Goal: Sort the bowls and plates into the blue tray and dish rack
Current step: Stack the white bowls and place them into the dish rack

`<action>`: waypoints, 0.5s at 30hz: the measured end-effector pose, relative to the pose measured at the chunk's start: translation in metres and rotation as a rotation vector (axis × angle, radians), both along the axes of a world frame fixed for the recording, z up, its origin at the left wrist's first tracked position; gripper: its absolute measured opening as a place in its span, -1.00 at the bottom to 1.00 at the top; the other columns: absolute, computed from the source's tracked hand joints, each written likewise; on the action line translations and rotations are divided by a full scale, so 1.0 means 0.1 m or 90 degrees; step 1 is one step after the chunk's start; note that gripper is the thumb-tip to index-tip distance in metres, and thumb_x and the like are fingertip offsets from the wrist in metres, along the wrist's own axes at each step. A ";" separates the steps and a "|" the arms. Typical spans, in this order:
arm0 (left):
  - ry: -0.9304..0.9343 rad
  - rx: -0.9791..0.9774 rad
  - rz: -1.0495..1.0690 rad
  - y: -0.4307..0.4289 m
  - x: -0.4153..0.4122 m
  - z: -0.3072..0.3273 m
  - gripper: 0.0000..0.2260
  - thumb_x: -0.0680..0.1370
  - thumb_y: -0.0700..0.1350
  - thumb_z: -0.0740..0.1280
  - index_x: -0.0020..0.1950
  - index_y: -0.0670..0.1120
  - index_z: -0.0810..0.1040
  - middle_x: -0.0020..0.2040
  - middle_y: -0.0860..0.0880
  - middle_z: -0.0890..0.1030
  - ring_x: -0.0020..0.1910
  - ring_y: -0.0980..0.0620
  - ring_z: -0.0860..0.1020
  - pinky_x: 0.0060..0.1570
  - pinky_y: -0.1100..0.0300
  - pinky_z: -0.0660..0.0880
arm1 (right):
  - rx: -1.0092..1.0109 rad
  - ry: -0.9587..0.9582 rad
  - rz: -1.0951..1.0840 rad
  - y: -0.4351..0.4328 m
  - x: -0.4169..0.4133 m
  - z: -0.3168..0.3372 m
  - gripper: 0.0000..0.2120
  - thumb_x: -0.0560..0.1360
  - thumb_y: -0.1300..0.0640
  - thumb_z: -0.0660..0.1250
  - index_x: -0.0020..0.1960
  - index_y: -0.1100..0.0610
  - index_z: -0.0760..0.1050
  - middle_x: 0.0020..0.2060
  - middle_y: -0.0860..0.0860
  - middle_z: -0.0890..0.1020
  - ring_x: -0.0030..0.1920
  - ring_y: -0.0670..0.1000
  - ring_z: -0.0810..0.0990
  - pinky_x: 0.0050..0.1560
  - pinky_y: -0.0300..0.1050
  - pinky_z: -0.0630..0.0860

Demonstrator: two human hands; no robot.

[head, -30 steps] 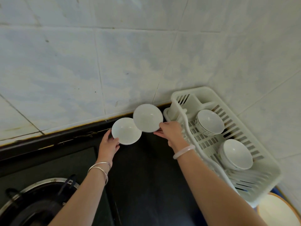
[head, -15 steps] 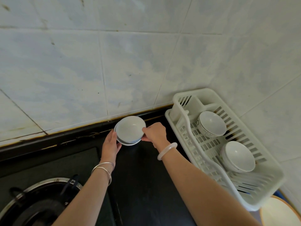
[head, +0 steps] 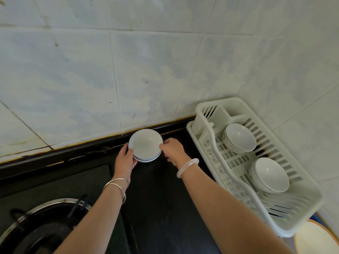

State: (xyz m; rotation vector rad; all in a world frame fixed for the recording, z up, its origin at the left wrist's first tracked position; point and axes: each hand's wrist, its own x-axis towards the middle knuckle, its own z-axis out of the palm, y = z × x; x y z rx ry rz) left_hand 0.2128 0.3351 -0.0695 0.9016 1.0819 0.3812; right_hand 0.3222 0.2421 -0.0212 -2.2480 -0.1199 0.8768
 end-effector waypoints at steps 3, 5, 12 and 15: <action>0.005 -0.015 -0.003 0.01 0.01 0.07 -0.64 0.59 -0.16 0.17 0.39 0.04 0.37 0.34 -0.06 0.42 0.29 -0.09 0.43 0.07 0.11 0.50 | 0.086 0.170 -0.016 -0.03 0.03 0.00 -0.51 0.55 0.26 0.21 0.46 0.07 0.23 0.36 0.18 0.38 0.27 0.23 0.45 0.18 0.09 0.50; 0.006 -0.023 -0.004 0.02 0.01 0.11 -0.65 0.58 -0.16 0.17 0.37 0.03 0.39 0.29 -0.05 0.44 0.27 -0.09 0.44 0.05 0.11 0.49 | 0.136 0.233 -0.023 -0.05 0.02 -0.01 -0.51 0.57 0.27 0.18 0.47 0.06 0.23 0.38 0.18 0.36 0.26 0.23 0.47 0.15 0.07 0.52; 0.007 0.030 -0.051 -0.07 0.03 0.29 -0.67 0.59 -0.16 0.15 0.34 0.01 0.41 0.18 -0.03 0.44 0.14 -0.02 0.44 -0.02 0.10 0.47 | 0.241 0.234 -0.106 -0.18 -0.08 0.01 -0.60 0.57 0.21 0.20 0.41 0.13 0.33 0.27 0.15 0.46 0.25 0.17 0.47 0.13 0.02 0.53; -0.011 0.051 -0.090 -0.14 0.09 0.46 -0.67 0.59 -0.15 0.16 0.35 0.02 0.41 0.17 -0.01 0.46 0.13 -0.01 0.46 -0.10 0.16 0.49 | 0.273 0.202 -0.157 -0.32 -0.06 0.20 -0.60 0.56 0.10 0.24 0.37 0.14 0.35 0.00 0.00 0.50 0.15 0.13 0.51 0.05 -0.01 0.57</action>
